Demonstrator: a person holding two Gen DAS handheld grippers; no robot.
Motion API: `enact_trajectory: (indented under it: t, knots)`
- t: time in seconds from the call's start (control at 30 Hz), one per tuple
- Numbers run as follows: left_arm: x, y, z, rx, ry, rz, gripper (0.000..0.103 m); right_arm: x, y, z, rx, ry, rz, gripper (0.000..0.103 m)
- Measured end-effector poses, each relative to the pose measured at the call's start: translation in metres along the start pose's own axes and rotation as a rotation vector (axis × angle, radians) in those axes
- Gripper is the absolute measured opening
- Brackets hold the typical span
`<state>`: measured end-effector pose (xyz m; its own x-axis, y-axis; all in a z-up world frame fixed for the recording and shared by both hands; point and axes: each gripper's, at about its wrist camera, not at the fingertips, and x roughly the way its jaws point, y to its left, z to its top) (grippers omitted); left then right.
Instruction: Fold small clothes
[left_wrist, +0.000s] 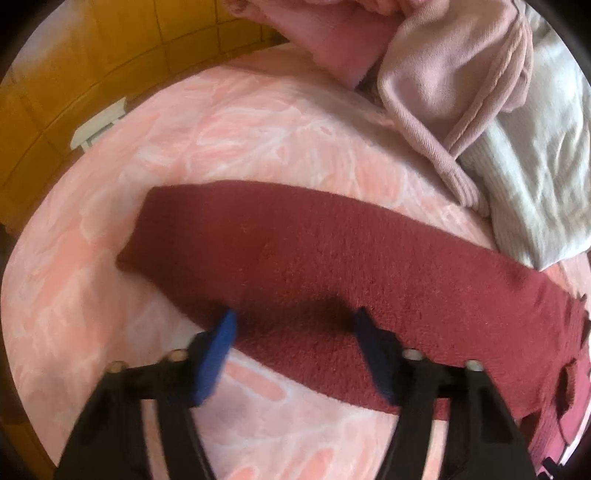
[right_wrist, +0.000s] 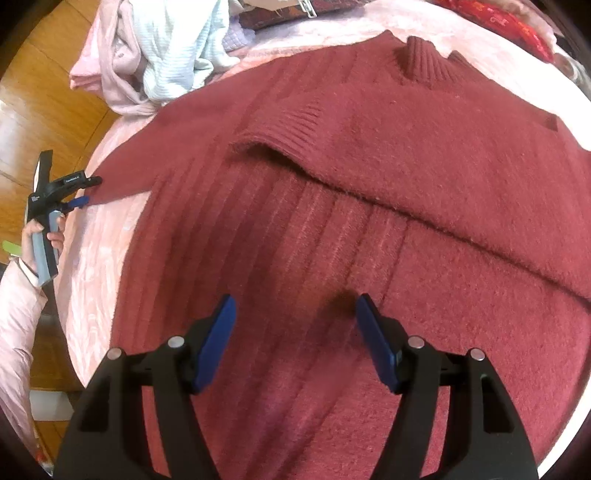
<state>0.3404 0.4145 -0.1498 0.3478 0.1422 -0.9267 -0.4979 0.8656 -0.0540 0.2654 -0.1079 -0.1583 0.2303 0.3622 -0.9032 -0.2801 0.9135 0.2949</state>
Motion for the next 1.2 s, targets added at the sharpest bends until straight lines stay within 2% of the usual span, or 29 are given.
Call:
enact_trajectory:
  t: [0.03,0.07,0.1,0.13,0.2,0.3,0.4,0.63,0.9,1.0,1.2]
  knots:
    - [0.001,-0.003,-0.001,0.019,-0.005,0.003,0.043,0.0,-0.003,-0.001,0.01,0.002,-0.001,0.067]
    - [0.001,-0.007,-0.003,0.037,-0.008,0.003,0.037,0.0,-0.004,-0.002,0.015,0.001,0.001,0.067]
    - [0.0,-0.01,-0.004,0.052,-0.015,0.001,0.021,0.0,-0.006,-0.002,0.02,0.0,0.003,0.067]
    - [-0.001,-0.013,-0.006,0.063,-0.021,-0.002,0.011,-0.001,-0.009,-0.004,0.026,-0.001,0.005,0.067]
    - [-0.008,-0.018,-0.008,0.072,-0.036,-0.011,0.008,-0.003,-0.013,-0.006,0.036,-0.005,0.006,0.067]
    - [-0.023,-0.023,-0.012,0.071,-0.081,-0.042,0.007,-0.007,-0.02,-0.009,0.045,-0.01,0.012,0.067]
    - [-0.042,-0.034,-0.014,0.078,-0.126,-0.104,0.007,-0.012,-0.027,-0.013,0.05,-0.021,0.012,0.067]
    - [-0.09,-0.094,-0.039,0.166,-0.194,-0.248,0.006,-0.028,-0.048,-0.026,0.081,-0.045,0.019,0.067]
    - [-0.119,-0.201,-0.089,0.315,-0.178,-0.413,0.006,-0.048,-0.08,-0.041,0.108,-0.067,0.007,0.067]
    - [-0.124,-0.242,-0.111,0.373,-0.17,-0.452,0.006,-0.053,-0.092,-0.046,0.124,-0.078,0.006,0.067]
    - [-0.123,-0.298,-0.144,0.428,-0.136,-0.5,0.006,-0.062,-0.113,-0.056,0.147,-0.092,0.012,0.067]
